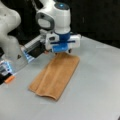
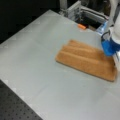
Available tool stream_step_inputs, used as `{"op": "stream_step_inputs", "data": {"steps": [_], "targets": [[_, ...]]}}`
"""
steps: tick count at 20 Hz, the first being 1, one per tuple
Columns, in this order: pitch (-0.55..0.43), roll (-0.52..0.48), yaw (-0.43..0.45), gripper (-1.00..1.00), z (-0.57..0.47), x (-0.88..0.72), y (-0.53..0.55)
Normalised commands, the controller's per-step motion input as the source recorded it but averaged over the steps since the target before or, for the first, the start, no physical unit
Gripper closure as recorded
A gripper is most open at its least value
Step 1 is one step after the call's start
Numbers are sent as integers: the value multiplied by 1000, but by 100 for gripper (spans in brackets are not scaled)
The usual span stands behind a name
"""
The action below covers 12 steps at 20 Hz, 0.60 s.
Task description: Folding a towel twice
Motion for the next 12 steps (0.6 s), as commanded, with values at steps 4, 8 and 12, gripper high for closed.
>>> {"op": "stream_step_inputs", "data": {"steps": [4, 8, 12], "targets": [[-13, 185, -92, -100, -6, -259, 38], [34, 191, -106, -100, 90, -315, 60], [159, 172, -35, -100, 159, -255, 34]]}}
